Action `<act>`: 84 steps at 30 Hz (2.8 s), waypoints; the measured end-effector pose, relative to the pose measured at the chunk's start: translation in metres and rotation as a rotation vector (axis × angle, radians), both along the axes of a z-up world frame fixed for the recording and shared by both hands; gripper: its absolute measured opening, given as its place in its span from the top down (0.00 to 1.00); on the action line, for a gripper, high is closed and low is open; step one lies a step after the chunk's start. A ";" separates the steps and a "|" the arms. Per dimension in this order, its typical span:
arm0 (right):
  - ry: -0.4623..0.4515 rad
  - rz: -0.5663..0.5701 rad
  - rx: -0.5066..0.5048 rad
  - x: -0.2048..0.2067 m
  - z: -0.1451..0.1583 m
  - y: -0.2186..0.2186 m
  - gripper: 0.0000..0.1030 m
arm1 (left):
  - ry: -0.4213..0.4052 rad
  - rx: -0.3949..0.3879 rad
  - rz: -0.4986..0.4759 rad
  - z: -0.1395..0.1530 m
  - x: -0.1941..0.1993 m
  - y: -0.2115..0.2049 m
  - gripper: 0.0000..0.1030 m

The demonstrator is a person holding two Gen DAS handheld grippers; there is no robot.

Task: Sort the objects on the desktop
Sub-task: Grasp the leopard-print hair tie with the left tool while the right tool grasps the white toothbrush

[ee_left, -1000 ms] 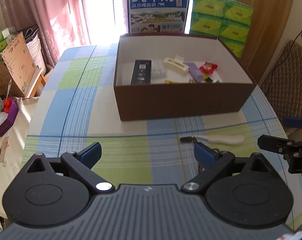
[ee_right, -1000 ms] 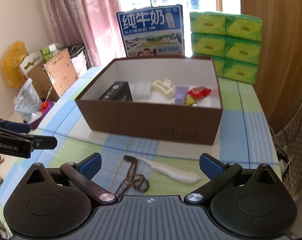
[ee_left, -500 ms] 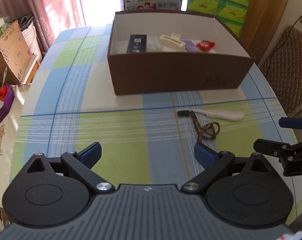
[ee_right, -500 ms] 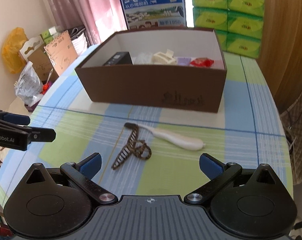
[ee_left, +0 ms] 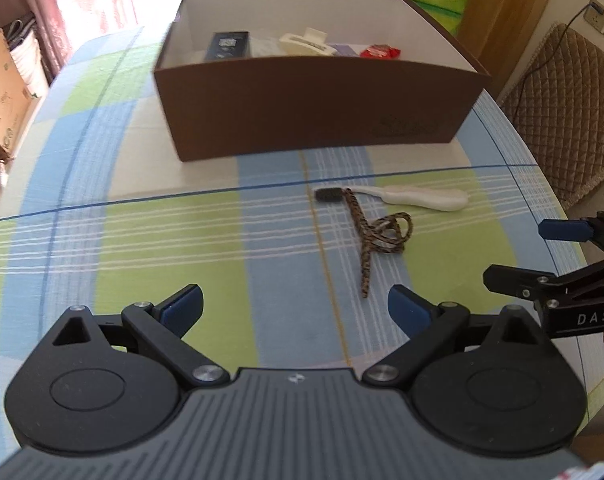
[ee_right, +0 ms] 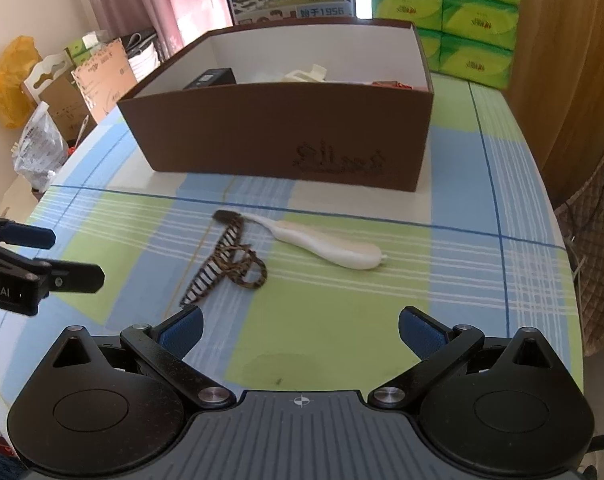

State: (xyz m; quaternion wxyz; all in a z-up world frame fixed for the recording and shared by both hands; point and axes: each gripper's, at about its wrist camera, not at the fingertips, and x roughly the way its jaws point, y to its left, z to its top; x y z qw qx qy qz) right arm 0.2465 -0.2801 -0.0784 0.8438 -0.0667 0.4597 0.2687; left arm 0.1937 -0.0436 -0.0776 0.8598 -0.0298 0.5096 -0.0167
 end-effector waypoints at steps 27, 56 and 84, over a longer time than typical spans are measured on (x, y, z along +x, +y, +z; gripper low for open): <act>0.051 -0.103 -0.028 0.049 -0.041 -0.048 0.02 | 0.002 0.021 -0.131 -0.071 0.065 -0.070 0.13; -0.114 0.408 -0.080 0.078 -0.070 0.065 0.40 | 0.002 0.005 0.106 -0.066 0.036 0.044 0.64; -0.063 0.354 -0.094 0.023 -0.064 0.090 0.83 | -0.004 -0.023 0.100 -0.064 0.004 0.067 0.64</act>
